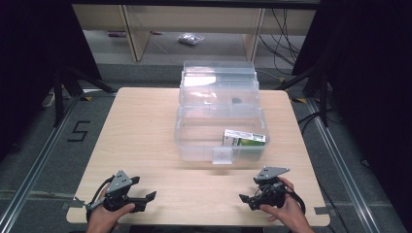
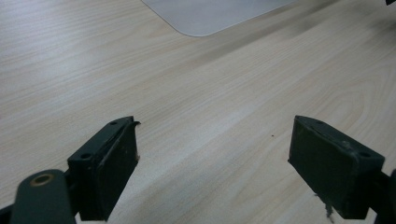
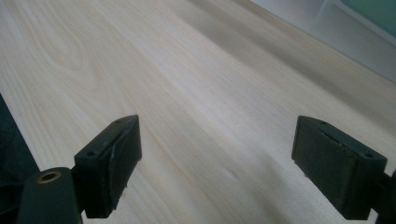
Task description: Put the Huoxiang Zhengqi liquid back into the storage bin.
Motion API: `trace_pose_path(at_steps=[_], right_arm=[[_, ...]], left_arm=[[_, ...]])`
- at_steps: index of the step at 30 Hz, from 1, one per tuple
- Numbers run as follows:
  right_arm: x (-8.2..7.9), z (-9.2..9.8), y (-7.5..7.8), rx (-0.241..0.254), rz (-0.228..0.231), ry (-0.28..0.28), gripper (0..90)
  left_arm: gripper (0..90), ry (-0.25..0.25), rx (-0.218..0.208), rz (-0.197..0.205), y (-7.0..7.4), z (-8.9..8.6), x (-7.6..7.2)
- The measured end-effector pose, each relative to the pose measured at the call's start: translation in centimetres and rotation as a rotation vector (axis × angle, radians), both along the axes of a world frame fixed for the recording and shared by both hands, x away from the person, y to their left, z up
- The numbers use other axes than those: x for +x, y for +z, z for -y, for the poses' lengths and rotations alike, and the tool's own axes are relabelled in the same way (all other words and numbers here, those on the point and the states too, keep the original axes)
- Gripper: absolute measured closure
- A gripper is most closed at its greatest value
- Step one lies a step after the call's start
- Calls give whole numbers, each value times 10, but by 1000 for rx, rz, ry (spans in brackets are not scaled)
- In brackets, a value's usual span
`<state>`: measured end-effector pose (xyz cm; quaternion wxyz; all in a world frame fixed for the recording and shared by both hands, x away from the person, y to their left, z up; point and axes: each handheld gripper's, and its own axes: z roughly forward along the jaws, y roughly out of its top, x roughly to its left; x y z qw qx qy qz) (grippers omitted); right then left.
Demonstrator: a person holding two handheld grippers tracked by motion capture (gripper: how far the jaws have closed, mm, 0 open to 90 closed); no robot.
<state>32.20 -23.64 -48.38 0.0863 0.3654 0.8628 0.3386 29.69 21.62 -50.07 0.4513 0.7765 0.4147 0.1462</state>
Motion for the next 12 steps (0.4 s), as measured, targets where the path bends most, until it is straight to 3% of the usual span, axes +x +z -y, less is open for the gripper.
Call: trace_pose_path(at_steps=[1,2,7,12], right_arm=[[0,1,1,-17,5,17,169],[-2,-1,0,0,-13,-4,169],[-3,0,0,-13,-30,-27,169],[0,2,0,-26,-7,13,169]], left_arm=[[149,1,-2,1,0,0,0],[149,1,-1,1,0,0,0],[149,-2,4,0,0,0,0],[149,0,1,1,0,0,0]])
